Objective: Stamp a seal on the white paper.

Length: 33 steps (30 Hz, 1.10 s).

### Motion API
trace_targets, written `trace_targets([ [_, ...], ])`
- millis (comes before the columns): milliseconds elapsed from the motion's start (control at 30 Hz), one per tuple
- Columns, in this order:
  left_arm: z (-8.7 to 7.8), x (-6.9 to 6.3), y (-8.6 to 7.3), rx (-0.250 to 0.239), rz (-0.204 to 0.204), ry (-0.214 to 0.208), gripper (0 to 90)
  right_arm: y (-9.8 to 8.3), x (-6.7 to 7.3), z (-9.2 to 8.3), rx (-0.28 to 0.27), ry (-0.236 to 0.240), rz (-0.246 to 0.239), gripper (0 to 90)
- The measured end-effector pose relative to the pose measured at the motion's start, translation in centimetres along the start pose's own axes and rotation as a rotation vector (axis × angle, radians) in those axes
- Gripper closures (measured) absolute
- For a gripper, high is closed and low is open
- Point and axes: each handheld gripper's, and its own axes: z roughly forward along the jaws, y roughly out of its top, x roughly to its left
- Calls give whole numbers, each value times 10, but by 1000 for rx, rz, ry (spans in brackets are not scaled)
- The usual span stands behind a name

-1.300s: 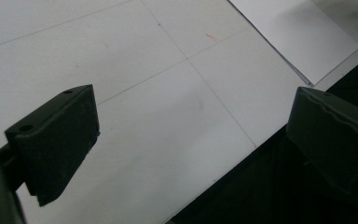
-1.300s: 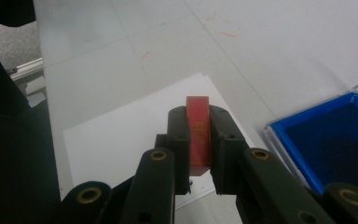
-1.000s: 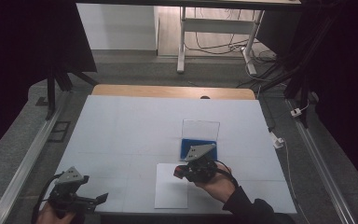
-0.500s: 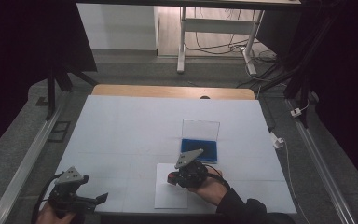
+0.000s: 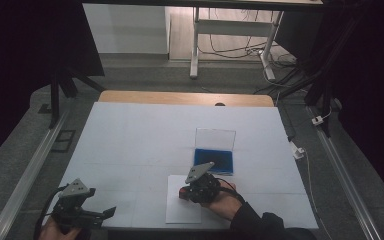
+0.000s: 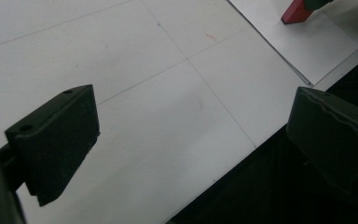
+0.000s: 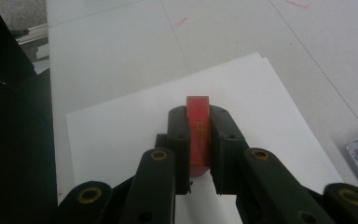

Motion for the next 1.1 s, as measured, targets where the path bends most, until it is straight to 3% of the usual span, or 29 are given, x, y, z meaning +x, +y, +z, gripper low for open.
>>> trace_targets([
  [67,0,0,0,1,-1,-1,29,-1,-1,0,0,2,-14,803],
  [367,0,0,0,5,-2,0,30,-2,1,1,-7,-3,6,807],
  [700,1,0,1,10,-3,-1,31,0,12,2,11,-62,-36,808],
  [800,1,0,1,10,-3,0,31,-1,10,2,9,-50,-28,809],
  [967,1,0,1,10,-2,-1,31,-4,-1,2,-11,9,45,809],
  [1100,1,0,1,10,-4,-1,32,-4,-1,2,-15,11,33,809],
])
